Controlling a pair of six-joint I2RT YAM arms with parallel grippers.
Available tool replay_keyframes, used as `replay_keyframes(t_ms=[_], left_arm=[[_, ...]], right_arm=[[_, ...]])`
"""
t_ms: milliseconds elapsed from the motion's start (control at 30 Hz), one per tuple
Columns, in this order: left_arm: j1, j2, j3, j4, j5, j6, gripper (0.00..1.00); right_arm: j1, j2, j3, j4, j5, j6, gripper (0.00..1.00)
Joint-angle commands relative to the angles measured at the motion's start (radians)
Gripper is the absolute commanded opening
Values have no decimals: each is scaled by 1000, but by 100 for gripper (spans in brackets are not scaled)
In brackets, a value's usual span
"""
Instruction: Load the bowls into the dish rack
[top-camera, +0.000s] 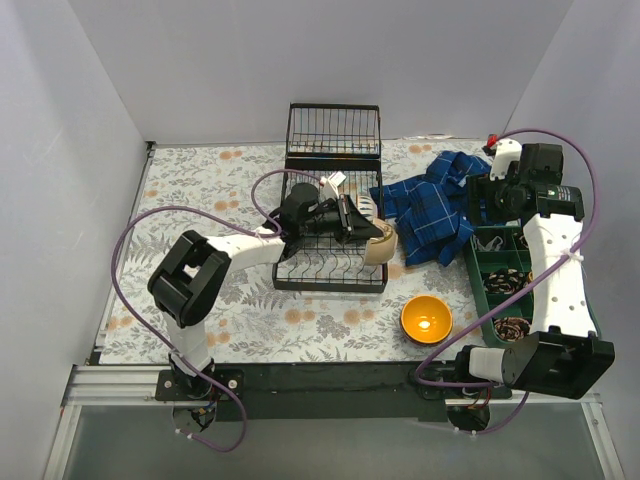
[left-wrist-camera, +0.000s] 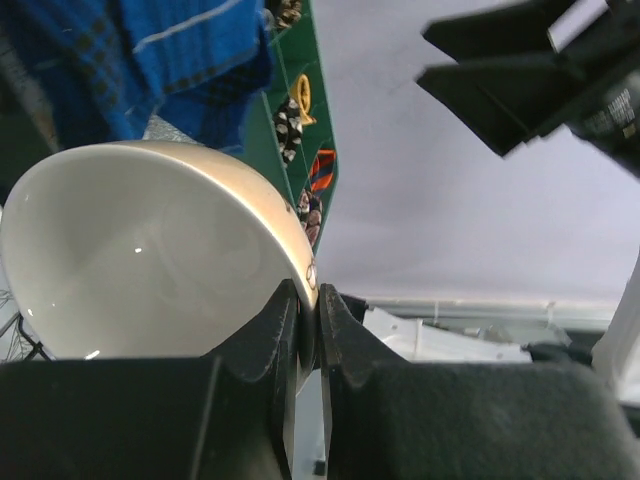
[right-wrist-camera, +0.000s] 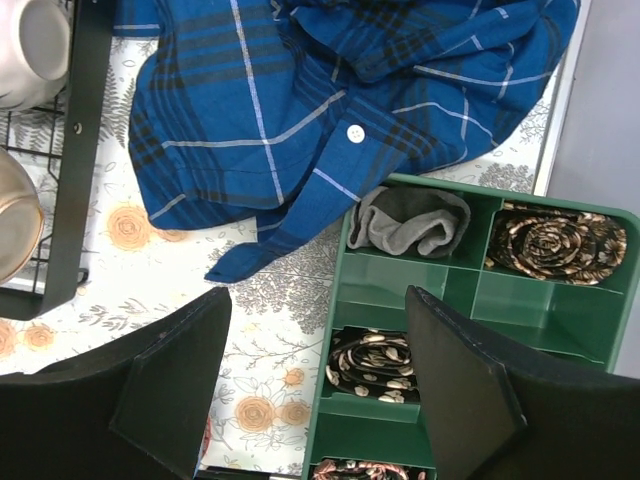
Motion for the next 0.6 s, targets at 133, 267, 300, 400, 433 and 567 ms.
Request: replay_keyframes(t_ms=[133,267,300,400,433,567], left_arm=[[-1,-3,-4,93,-95,-203,0],[-1,-9,-53,16,-130,-258,0],[-1,-10,-61,16,-130,-266,0],[-2,-7,-93,70,-124,-284,0],[-1,-4,-101,94,-118,-288,0],[-2,23,-125,284,-72,-311,0]], right_arm=[[1,10,-12,14,28,-28,78],[3,16,-21,20,27,-28,79],[3,17,-24,20,25,-28,78],[3,23,-30,20,22,-28,79],[3,24,-32,20,22,-28,78],[3,29,-40,20,24,-28,78]])
